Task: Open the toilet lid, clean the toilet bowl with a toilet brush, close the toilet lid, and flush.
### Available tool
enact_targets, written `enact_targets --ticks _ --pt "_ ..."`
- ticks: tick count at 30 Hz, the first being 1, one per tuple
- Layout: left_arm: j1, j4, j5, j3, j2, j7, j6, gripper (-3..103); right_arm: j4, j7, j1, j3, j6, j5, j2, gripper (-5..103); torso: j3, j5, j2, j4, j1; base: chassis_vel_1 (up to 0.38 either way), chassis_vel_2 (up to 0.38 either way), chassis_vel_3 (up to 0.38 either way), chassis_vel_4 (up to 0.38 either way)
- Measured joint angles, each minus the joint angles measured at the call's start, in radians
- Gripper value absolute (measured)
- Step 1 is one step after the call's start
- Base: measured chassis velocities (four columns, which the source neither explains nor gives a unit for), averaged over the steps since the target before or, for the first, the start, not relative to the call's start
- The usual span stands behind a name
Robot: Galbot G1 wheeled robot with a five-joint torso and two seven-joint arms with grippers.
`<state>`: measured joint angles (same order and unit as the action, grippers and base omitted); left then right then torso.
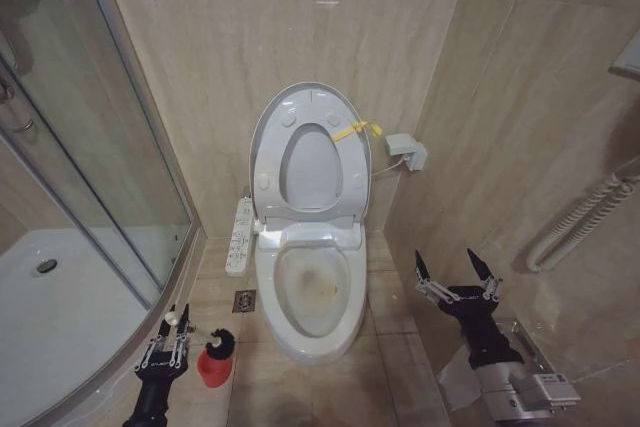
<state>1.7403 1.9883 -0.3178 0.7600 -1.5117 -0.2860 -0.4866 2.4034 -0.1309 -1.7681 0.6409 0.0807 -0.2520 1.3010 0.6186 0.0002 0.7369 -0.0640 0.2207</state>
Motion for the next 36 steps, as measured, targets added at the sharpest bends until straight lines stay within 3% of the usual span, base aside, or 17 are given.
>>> enact_targets --ticks 8,12,14,17,23,26,36 --pt "0.128 0.225 -0.029 -0.012 0.003 -0.066 0.031 26 0.000 0.000 0.000 0.000 0.000 0.000 0.000 100 0.000 0.0000 0.000 0.0003 0.000 0.000 0.000 0.000 0.000" --pt "0.120 0.279 -0.030 -0.012 0.013 -0.096 0.036 26 0.000 0.000 0.000 0.000 0.000 0.000 0.000 100 0.000 0.0000 0.000 0.0003 0.000 0.000 0.000 0.000 0.000" --pt "0.101 0.278 -0.031 -0.010 0.028 -0.099 0.047 26 0.000 0.000 0.000 0.000 0.000 0.000 0.000 100 0.000 0.0000 0.000 0.0001 0.000 0.000 0.000 0.000 0.000" --pt "0.028 0.222 -0.050 -0.003 0.114 -0.113 0.078 26 0.000 0.000 0.000 0.000 0.000 0.000 0.000 100 0.000 -0.0006 0.000 0.0000 0.000 0.000 0.000 0.000 0.000" --pt "-0.071 0.144 -0.109 -0.003 0.221 -0.129 0.121 26 0.000 0.000 0.000 0.000 0.000 0.000 0.000 100 0.000 -0.0006 0.000 0.0000 0.000 0.000 0.000 0.000 0.000" --pt "-0.149 0.122 -0.155 -0.019 0.284 -0.137 0.176 26 0.000 0.000 0.000 0.000 0.000 0.000 0.000 100 0.000 -0.0005 0.000 0.0000 0.000 0.000 0.000 0.000 0.000" --pt "-0.240 0.118 -0.275 -0.066 0.380 -0.166 0.232 26 0.000 0.000 0.000 0.000 0.000 0.000 0.000 100 0.000 -0.0004 0.000 0.0002 0.000 0.000 0.000 0.000 0.000"
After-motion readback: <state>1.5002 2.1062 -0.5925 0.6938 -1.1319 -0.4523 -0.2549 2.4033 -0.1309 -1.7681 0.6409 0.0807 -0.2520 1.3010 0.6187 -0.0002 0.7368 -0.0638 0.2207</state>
